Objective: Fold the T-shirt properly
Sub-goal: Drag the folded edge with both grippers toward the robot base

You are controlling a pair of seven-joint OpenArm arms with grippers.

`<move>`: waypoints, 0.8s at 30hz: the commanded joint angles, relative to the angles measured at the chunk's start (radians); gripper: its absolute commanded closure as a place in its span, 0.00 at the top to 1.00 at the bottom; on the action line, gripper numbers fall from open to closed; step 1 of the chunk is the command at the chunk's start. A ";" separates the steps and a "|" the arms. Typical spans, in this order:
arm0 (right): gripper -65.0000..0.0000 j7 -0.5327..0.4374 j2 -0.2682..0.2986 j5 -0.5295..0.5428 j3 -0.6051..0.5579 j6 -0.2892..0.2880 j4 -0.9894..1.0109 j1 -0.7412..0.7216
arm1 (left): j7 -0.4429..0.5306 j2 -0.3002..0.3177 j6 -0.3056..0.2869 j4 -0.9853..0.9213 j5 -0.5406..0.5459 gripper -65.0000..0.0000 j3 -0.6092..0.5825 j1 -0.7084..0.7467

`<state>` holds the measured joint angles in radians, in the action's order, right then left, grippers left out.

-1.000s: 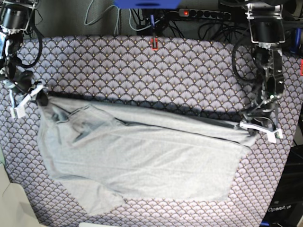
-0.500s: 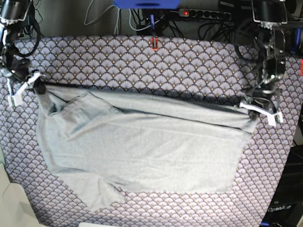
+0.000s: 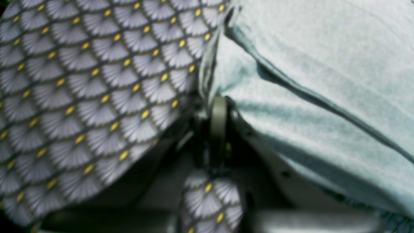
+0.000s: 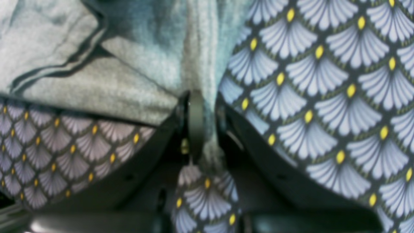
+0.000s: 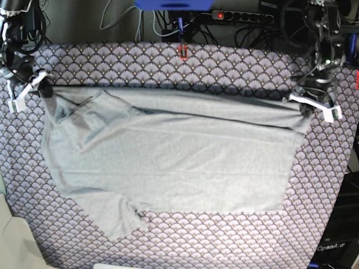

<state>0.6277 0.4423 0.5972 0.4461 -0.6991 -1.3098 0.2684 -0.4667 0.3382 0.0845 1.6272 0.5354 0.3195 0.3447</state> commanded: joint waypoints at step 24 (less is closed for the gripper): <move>0.00 -0.084 -0.069 -0.001 0.093 0.001 -0.156 0.239 | 0.044 -0.003 0.016 0.006 -0.019 0.00 0.014 0.173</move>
<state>0.5549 0.3553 0.5903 0.5282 -0.6991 -1.4567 0.4984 -0.4450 0.3187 0.0929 1.6230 0.5266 0.3222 0.5140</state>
